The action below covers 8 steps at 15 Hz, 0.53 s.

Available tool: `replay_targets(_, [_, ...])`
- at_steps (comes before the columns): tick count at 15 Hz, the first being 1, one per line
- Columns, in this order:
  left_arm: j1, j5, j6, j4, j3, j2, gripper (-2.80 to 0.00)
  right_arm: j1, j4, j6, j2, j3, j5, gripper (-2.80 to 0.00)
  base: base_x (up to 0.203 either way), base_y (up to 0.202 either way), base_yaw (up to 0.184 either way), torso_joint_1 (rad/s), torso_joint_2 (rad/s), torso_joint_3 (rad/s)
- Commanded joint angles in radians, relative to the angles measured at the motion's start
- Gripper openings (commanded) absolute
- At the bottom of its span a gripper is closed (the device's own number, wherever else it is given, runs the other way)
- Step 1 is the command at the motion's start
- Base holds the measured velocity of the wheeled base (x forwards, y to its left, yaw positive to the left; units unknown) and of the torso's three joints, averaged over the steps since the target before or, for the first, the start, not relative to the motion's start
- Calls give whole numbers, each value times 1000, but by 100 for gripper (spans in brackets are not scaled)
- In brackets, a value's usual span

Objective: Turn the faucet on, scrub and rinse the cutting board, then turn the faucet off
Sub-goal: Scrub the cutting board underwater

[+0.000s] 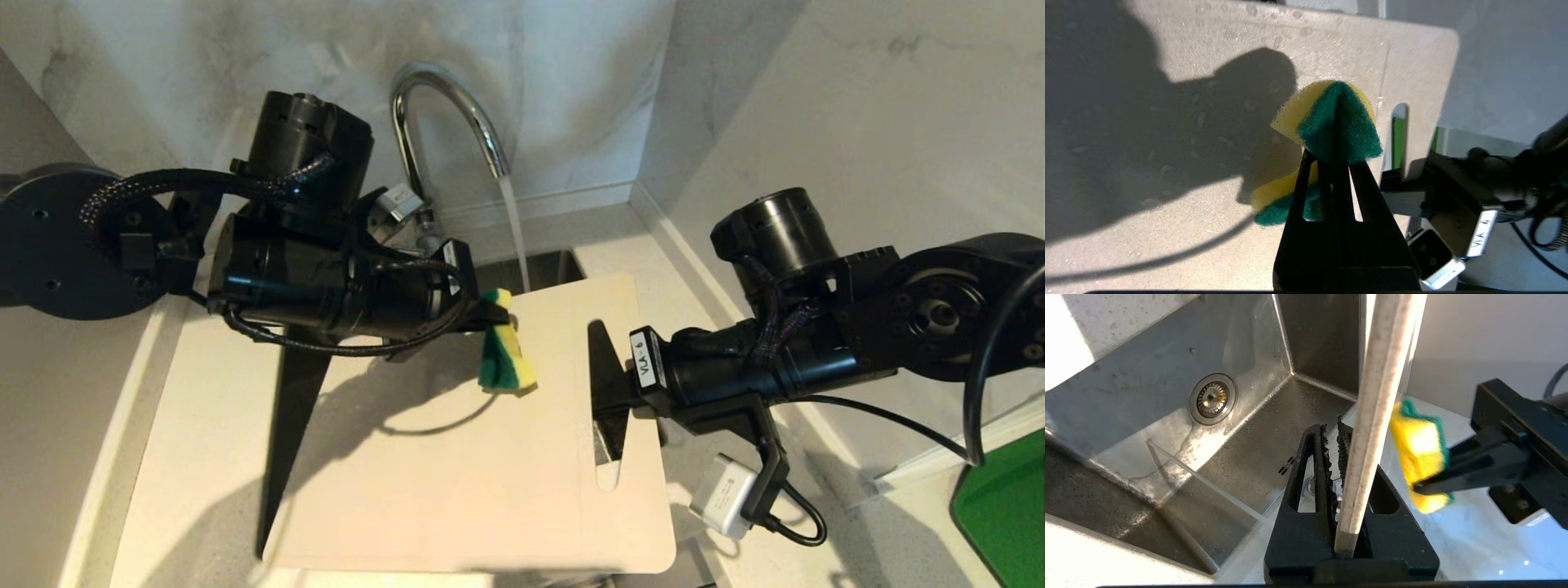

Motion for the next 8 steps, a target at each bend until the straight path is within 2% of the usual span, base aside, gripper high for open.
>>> replay_targets(1, [-4,1,-6,2,11,10,-280,0,2,-14,1,0,4,-280,0,0,0,0,0,0])
replay_targets(8, [21,2,-3,0,48,23,-280,-1,2,-13,-8,1,4,-280,0,0,0,0,0,0])
